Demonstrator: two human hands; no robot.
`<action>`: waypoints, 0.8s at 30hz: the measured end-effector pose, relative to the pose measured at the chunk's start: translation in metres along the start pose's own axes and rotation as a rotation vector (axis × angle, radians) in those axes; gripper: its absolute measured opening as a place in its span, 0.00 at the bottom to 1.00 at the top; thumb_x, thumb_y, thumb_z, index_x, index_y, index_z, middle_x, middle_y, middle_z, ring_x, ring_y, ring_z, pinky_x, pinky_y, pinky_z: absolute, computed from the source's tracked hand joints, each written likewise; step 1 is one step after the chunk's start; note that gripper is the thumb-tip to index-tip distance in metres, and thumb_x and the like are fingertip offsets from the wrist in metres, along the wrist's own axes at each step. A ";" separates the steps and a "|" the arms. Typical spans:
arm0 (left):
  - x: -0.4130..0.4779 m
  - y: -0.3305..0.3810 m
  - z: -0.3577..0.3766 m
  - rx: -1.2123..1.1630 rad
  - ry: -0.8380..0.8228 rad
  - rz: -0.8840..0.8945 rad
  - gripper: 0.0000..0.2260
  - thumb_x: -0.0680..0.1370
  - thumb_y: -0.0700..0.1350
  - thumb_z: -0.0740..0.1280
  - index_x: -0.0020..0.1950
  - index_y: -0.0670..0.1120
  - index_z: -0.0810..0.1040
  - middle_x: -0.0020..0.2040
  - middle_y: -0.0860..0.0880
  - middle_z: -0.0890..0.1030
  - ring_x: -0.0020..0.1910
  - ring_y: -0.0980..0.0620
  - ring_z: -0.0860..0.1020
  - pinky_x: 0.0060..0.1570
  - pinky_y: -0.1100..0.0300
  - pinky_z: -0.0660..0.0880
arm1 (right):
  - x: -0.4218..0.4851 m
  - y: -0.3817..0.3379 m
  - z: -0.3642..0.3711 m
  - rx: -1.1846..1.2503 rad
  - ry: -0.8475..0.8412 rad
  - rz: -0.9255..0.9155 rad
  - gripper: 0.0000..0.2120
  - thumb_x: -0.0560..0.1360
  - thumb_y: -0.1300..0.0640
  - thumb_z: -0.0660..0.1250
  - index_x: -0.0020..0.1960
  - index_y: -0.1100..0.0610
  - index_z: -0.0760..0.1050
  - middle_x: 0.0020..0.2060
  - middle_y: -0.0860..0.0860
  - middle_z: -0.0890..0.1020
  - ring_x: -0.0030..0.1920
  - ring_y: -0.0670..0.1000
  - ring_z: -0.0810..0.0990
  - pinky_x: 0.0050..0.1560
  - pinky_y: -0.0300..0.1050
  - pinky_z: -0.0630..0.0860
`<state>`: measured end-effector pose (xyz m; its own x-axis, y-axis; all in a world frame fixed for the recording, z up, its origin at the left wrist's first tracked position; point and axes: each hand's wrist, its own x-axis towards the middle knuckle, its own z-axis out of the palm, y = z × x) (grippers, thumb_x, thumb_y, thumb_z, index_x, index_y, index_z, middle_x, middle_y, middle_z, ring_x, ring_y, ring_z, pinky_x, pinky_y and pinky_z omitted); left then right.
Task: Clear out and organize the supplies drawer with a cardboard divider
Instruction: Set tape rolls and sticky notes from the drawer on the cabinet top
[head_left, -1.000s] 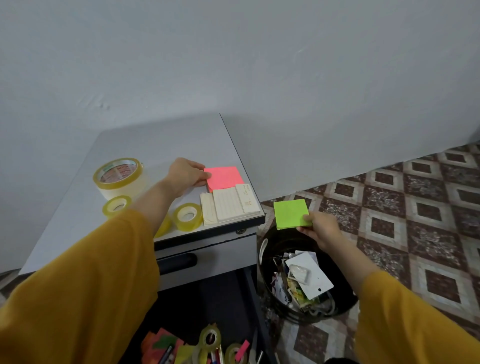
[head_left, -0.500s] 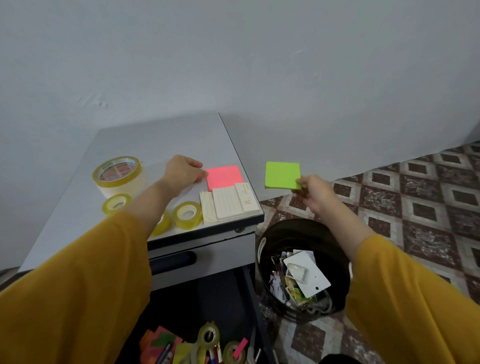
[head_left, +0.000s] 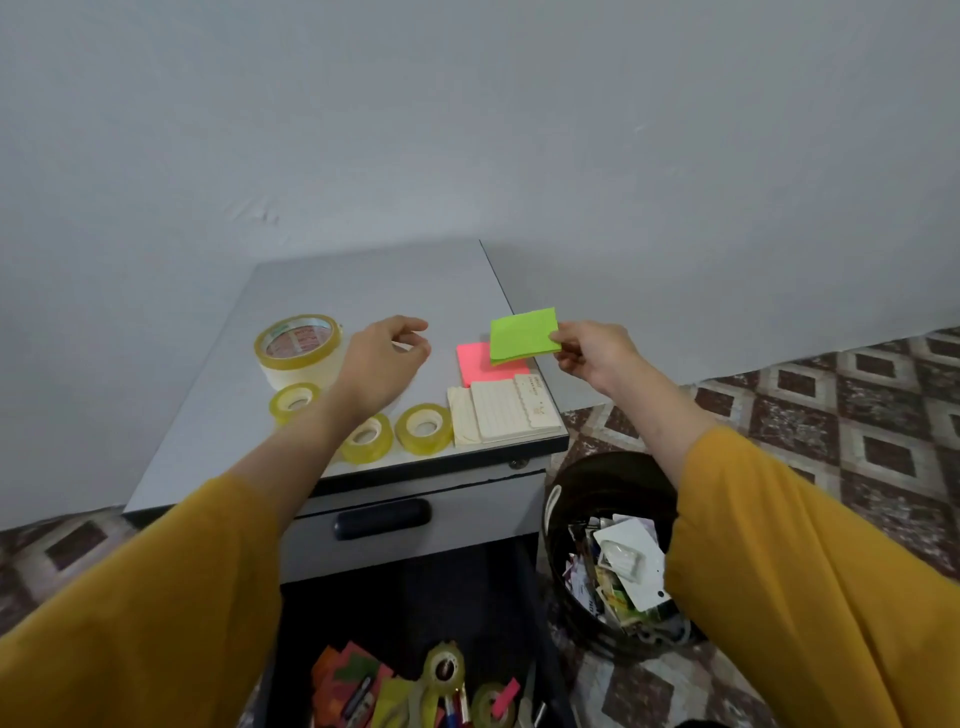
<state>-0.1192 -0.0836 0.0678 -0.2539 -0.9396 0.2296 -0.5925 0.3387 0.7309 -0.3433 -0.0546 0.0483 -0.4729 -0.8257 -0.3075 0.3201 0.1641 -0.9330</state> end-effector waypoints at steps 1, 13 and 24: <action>-0.003 -0.001 -0.001 0.008 -0.005 -0.001 0.13 0.78 0.43 0.64 0.62 0.45 0.76 0.51 0.50 0.79 0.48 0.52 0.78 0.49 0.64 0.71 | -0.001 0.000 0.004 -0.013 -0.009 -0.002 0.07 0.73 0.71 0.64 0.39 0.62 0.74 0.31 0.55 0.74 0.28 0.49 0.70 0.20 0.34 0.68; -0.015 -0.020 -0.018 -0.009 -0.001 -0.049 0.14 0.77 0.42 0.65 0.63 0.44 0.73 0.50 0.51 0.78 0.46 0.54 0.76 0.47 0.64 0.70 | 0.008 0.009 0.030 -0.108 -0.033 -0.005 0.13 0.72 0.72 0.65 0.57 0.69 0.76 0.31 0.55 0.74 0.28 0.49 0.70 0.18 0.32 0.65; -0.016 -0.021 -0.016 -0.020 0.003 -0.042 0.13 0.77 0.42 0.64 0.62 0.45 0.74 0.49 0.52 0.78 0.46 0.55 0.76 0.43 0.68 0.69 | 0.022 0.015 0.029 -0.258 -0.035 -0.040 0.10 0.71 0.71 0.67 0.52 0.67 0.78 0.34 0.56 0.77 0.29 0.51 0.74 0.19 0.35 0.66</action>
<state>-0.0904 -0.0762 0.0588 -0.2264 -0.9532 0.2003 -0.5875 0.2977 0.7525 -0.3255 -0.0862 0.0328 -0.4505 -0.8519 -0.2669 0.0792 0.2597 -0.9624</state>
